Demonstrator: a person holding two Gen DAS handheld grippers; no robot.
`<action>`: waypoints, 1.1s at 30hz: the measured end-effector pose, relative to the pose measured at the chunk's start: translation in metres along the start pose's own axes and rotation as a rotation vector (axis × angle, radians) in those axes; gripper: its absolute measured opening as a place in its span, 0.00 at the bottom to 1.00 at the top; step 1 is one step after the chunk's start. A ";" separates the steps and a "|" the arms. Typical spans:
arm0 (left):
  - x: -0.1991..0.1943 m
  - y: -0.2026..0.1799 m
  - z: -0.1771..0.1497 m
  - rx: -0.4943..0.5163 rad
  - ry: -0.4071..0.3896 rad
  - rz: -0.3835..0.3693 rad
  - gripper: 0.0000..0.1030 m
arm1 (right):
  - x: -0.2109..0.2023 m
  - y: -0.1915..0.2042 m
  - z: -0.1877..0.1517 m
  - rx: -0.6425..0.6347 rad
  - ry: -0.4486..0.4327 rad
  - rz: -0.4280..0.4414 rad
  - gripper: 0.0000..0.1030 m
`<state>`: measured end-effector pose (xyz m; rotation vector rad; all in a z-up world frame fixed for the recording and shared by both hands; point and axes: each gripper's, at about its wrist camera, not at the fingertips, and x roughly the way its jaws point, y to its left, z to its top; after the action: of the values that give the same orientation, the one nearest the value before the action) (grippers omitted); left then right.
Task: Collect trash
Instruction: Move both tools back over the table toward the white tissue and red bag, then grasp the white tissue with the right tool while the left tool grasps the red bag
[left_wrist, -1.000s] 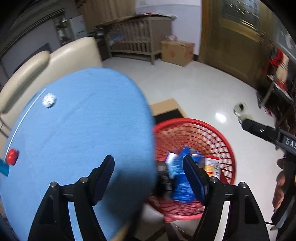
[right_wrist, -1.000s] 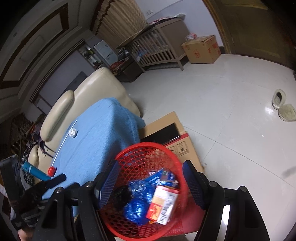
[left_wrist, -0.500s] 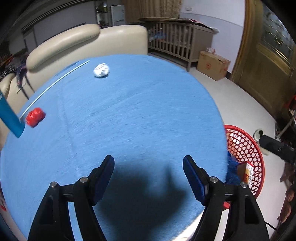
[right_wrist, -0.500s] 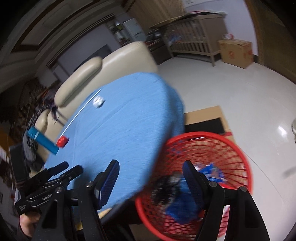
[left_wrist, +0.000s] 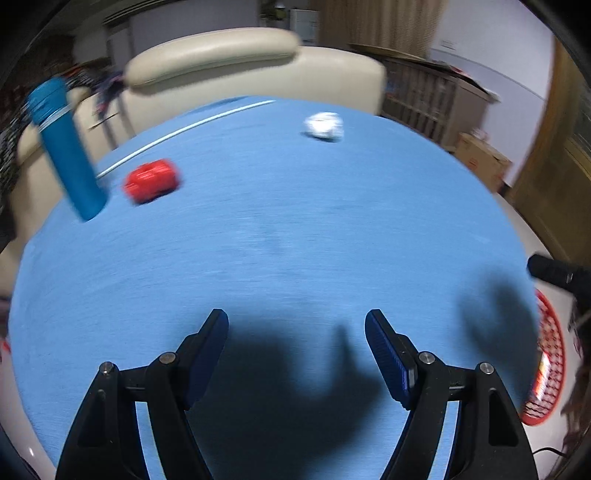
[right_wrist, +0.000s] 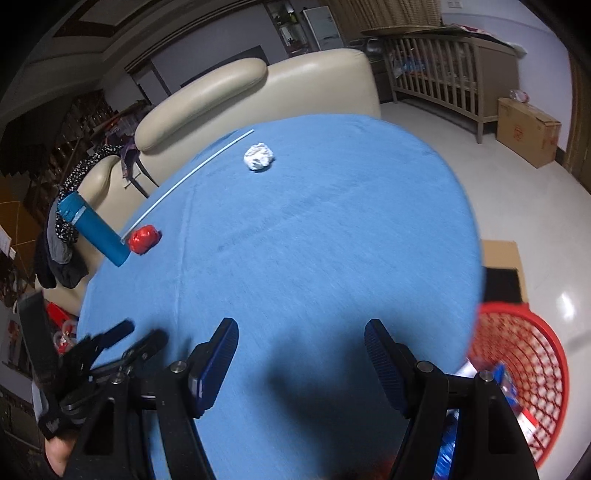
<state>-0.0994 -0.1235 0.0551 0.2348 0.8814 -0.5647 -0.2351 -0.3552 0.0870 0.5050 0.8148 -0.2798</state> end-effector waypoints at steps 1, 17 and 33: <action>0.001 0.013 0.000 -0.021 -0.002 0.021 0.75 | 0.007 0.005 0.008 -0.001 0.002 -0.001 0.72; 0.014 0.098 0.012 -0.142 0.011 0.045 0.75 | 0.184 0.082 0.172 0.043 0.027 -0.037 0.72; 0.059 0.145 0.087 -0.237 -0.034 0.060 0.75 | 0.291 0.112 0.233 -0.112 0.042 -0.195 0.45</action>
<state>0.0686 -0.0614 0.0581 0.0362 0.8964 -0.4034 0.1490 -0.3980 0.0390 0.3281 0.9166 -0.4020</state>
